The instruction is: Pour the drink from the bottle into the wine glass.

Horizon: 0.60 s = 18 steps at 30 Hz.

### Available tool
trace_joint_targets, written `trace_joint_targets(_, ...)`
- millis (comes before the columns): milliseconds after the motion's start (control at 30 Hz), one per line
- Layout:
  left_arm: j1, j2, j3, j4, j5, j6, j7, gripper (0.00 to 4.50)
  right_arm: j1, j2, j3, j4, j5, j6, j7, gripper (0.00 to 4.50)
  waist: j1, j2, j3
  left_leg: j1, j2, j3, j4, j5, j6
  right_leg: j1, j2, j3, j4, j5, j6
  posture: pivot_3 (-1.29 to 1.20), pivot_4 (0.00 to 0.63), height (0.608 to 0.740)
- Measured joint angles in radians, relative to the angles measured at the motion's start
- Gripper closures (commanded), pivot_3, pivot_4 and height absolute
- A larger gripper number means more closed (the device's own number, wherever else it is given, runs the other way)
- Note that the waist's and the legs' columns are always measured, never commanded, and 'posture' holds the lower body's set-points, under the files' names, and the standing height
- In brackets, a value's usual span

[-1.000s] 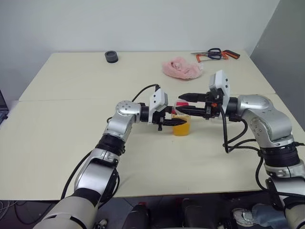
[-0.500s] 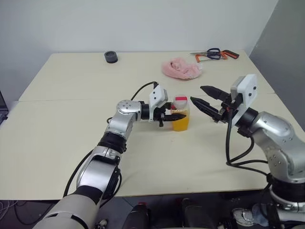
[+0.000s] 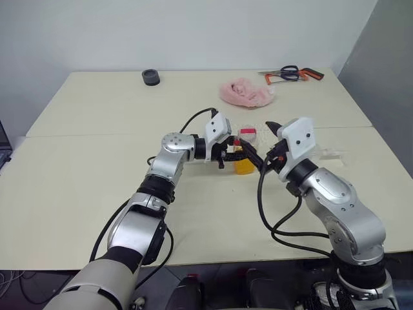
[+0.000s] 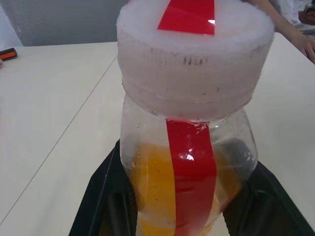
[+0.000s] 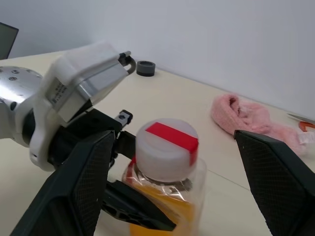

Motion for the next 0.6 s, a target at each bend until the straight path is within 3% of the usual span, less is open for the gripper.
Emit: trace_joint_targets(600, 0.000, 0.000, 0.000, 0.000, -0.001, 0.001, -0.011, 2.76, -0.033, 0.109, 0.042, 0.152, -0.094, -0.090, -0.051, 0.37, -0.002, 0.000, 0.000, 0.000, 0.000, 0.000, 0.000, 0.000, 0.000, 0.000, 0.000, 0.000, 0.000, 0.000, 0.000, 0.00, 0.150, 0.740)
